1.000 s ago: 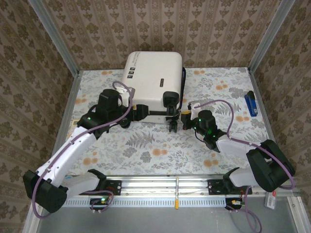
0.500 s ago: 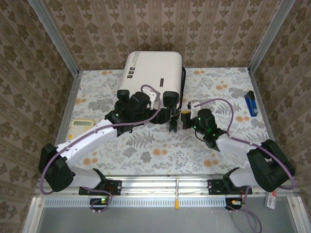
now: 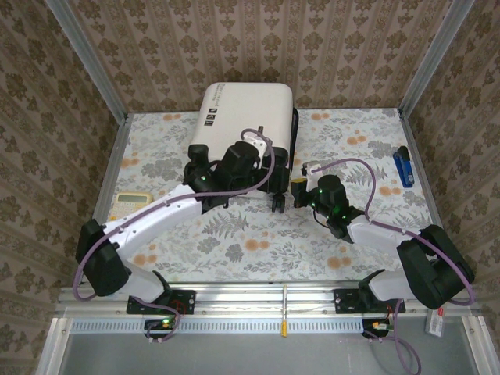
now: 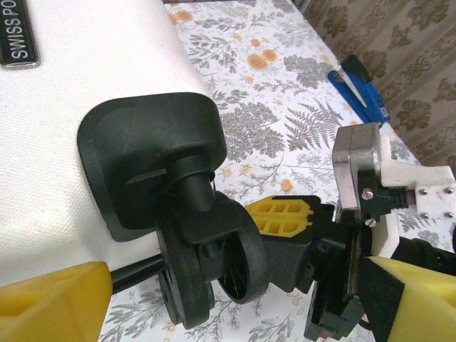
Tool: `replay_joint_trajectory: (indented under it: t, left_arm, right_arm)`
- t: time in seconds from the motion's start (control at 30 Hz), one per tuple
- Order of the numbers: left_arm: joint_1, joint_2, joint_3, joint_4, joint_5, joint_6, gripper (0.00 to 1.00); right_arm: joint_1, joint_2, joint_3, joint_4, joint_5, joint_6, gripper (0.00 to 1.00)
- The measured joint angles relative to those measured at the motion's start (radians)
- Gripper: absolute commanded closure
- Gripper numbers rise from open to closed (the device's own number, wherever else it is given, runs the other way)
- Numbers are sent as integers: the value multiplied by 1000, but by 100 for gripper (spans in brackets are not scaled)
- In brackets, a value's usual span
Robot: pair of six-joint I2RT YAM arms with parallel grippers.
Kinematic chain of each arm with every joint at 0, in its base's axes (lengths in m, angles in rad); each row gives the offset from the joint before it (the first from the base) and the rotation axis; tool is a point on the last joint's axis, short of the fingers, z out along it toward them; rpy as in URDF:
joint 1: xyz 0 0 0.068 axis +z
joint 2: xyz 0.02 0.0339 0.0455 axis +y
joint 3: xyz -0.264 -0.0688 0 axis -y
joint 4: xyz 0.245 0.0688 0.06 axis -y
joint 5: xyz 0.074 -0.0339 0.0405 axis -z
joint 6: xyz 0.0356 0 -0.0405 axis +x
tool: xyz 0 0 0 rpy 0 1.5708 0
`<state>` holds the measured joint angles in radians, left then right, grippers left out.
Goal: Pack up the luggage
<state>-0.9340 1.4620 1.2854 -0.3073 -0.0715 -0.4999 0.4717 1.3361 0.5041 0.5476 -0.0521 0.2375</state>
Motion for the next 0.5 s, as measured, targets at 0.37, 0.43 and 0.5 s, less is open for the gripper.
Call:
replay_joint_trajectory:
  t: [0.37,0.43,0.5]
  left_arm:
    - [-75,174,202,-212,-171,24,12]
    - [-80,200,225,-242,-195,24,14]
    - [-80,226,248,-271,-216,25,15]
  right_arm:
    - [0,0,0,0,3,0,100]
    - [0,0,0,0,3,0,100]
    - [0,0,0,0,3,0,100]
